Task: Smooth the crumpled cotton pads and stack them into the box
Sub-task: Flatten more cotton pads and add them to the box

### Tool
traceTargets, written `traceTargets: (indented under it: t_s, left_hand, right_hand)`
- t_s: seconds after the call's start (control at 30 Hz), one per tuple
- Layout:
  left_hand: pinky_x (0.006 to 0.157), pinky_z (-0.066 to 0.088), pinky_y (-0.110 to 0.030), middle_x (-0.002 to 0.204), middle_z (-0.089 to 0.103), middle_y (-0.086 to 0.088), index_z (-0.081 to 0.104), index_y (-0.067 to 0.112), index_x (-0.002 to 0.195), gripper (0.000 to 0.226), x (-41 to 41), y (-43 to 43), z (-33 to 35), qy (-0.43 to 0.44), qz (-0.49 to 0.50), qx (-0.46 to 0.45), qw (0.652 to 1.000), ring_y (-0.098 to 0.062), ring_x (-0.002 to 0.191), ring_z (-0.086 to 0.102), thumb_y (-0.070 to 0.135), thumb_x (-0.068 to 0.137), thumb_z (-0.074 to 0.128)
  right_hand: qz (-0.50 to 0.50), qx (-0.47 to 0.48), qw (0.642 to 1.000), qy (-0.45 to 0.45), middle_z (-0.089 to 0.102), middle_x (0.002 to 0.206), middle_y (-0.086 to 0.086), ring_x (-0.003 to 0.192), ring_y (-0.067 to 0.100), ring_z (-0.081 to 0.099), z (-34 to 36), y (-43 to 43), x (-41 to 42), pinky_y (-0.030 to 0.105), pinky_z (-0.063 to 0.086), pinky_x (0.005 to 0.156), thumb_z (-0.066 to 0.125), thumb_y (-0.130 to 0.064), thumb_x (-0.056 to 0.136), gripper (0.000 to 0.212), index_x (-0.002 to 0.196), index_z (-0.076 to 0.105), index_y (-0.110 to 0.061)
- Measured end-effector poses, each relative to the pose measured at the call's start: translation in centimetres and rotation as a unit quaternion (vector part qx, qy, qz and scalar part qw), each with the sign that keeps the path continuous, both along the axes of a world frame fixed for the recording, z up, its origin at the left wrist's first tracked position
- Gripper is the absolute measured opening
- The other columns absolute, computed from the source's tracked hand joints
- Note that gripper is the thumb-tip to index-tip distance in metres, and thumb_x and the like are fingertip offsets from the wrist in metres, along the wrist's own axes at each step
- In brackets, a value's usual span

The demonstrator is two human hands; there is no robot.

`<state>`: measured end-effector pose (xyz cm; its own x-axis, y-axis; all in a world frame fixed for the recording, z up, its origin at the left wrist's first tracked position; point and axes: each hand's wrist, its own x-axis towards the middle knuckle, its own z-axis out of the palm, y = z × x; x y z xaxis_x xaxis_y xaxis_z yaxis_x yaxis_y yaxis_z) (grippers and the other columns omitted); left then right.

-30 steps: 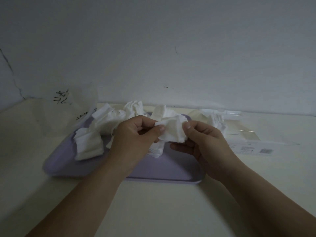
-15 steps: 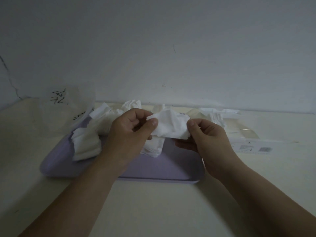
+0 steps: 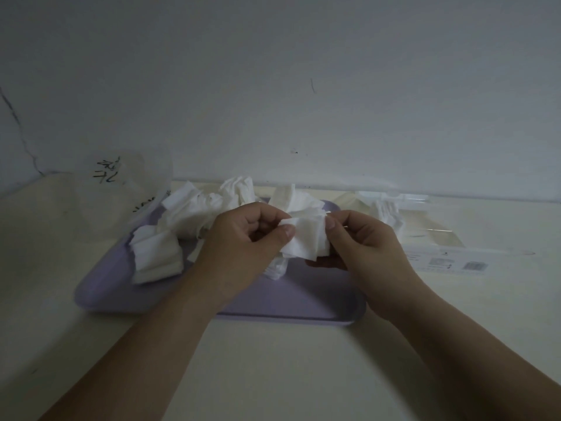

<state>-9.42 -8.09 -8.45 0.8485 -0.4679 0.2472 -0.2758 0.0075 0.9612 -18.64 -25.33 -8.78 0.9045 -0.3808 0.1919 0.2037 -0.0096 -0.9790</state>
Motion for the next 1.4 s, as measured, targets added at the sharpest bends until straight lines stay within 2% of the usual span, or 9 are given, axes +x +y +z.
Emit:
traceTargets:
  t_s: [0.17, 0.3, 0.43, 0.6, 0.77, 0.93, 1.1, 1.2, 1.4]
  left_hand:
    - [0.073, 0.063, -0.037, 0.087, 0.079, -0.005, 0.077, 0.014, 0.098, 0.006, -0.1, 0.0, 0.2, -0.011, 0.005, 0.008, 1.0, -0.022, 0.084, 0.076, 0.011, 0.093, 0.074]
    - [0.058, 0.053, -0.019, 0.08, 0.078, -0.001, 0.074, 0.013, 0.098, 0.009, -0.2, -0.1, 0.3, 0.008, 0.027, 0.001, 1.0, -0.008, 0.065, 0.07, 0.014, 0.09, 0.078]
    - [0.051, 0.049, -0.019, 0.066, 0.074, -0.001, 0.07, 0.011, 0.087, 0.012, -0.1, -0.2, 0.3, 0.038, 0.052, -0.016, 0.998, -0.007, 0.055, 0.065, 0.015, 0.087, 0.081]
    - [0.052, 0.048, -0.021, 0.063, 0.07, 0.003, 0.067, 0.014, 0.085, 0.013, 0.0, -0.3, 0.4, 0.04, 0.072, -0.04, 0.996, -0.008, 0.055, 0.063, 0.016, 0.088, 0.08]
    - [0.053, 0.047, -0.026, 0.065, 0.069, 0.003, 0.068, 0.018, 0.083, 0.013, 0.8, 0.2, 0.6, 0.047, 0.08, -0.058, 0.994, -0.012, 0.057, 0.062, 0.017, 0.088, 0.08]
    - [0.053, 0.05, -0.022, 0.065, 0.071, 0.002, 0.069, 0.015, 0.085, 0.011, 0.3, 0.0, 0.4, 0.033, 0.035, -0.022, 0.999, -0.01, 0.055, 0.064, 0.015, 0.086, 0.081]
    - [0.054, 0.051, -0.021, 0.066, 0.072, 0.003, 0.069, 0.015, 0.085, 0.012, 0.1, -0.1, 0.4, 0.024, 0.041, -0.015, 0.999, -0.009, 0.056, 0.066, 0.015, 0.086, 0.081]
    - [0.054, 0.052, -0.021, 0.066, 0.072, 0.003, 0.069, 0.015, 0.085, 0.012, 0.0, -0.1, 0.4, 0.021, 0.045, -0.015, 0.999, -0.009, 0.056, 0.066, 0.015, 0.086, 0.082]
    - [0.054, 0.051, -0.02, 0.067, 0.072, 0.002, 0.069, 0.012, 0.088, 0.013, -0.1, -0.2, 0.3, 0.021, 0.04, -0.019, 0.999, -0.008, 0.056, 0.064, 0.015, 0.086, 0.081]
  right_hand:
    - [0.049, 0.039, 0.998, -0.006, 0.077, 0.101, 0.023, 0.094, 0.028, 0.075, 0.3, -0.1, -0.1, 0.046, 0.064, 0.084, 0.069, -0.03, 0.091, 0.027, 0.097, 0.08, -0.006]
    - [0.059, 0.056, 0.997, -0.009, 0.078, 0.094, 0.017, 0.09, 0.025, 0.075, 0.1, -0.2, 0.0, 0.042, 0.065, 0.082, 0.074, -0.024, 0.083, 0.02, 0.093, 0.08, -0.008]
    - [0.051, 0.091, 0.995, -0.004, 0.07, 0.089, 0.021, 0.083, 0.025, 0.072, -0.2, -0.6, 0.4, 0.04, 0.064, 0.075, 0.073, -0.022, 0.084, 0.021, 0.09, 0.075, -0.002]
    - [0.002, 0.12, 0.993, -0.002, 0.067, 0.092, 0.023, 0.083, 0.03, 0.07, -0.5, -0.9, 0.7, 0.039, 0.064, 0.075, 0.072, -0.021, 0.09, 0.039, 0.096, 0.063, 0.016]
    - [-0.037, 0.117, 0.992, 0.012, 0.075, 0.094, 0.019, 0.089, 0.031, 0.074, -0.6, -1.1, 0.6, 0.042, 0.063, 0.08, 0.07, -0.016, 0.096, 0.018, 0.098, 0.074, 0.002]
    - [-0.014, 0.095, 0.995, 0.017, 0.076, 0.09, 0.02, 0.082, 0.03, 0.073, 0.0, -0.5, 0.4, 0.04, 0.064, 0.078, 0.068, -0.014, 0.097, 0.015, 0.09, 0.075, -0.003]
    - [0.026, 0.081, 0.996, 0.018, 0.076, 0.103, 0.027, 0.094, 0.032, 0.075, 0.2, -0.1, 0.2, 0.038, 0.063, 0.078, 0.066, -0.016, 0.097, 0.02, 0.1, 0.074, 0.003]
    - [0.052, 0.109, 0.992, 0.02, 0.074, 0.111, 0.029, 0.1, 0.036, 0.074, 0.4, -0.2, 0.1, 0.045, 0.064, 0.081, 0.063, -0.022, 0.098, 0.031, 0.106, 0.074, 0.006]
    - [0.078, 0.101, 0.992, 0.018, 0.074, 0.112, 0.029, 0.108, 0.038, 0.073, 0.5, -0.3, -0.1, 0.045, 0.064, 0.085, 0.073, -0.023, 0.083, 0.042, 0.11, 0.073, 0.008]
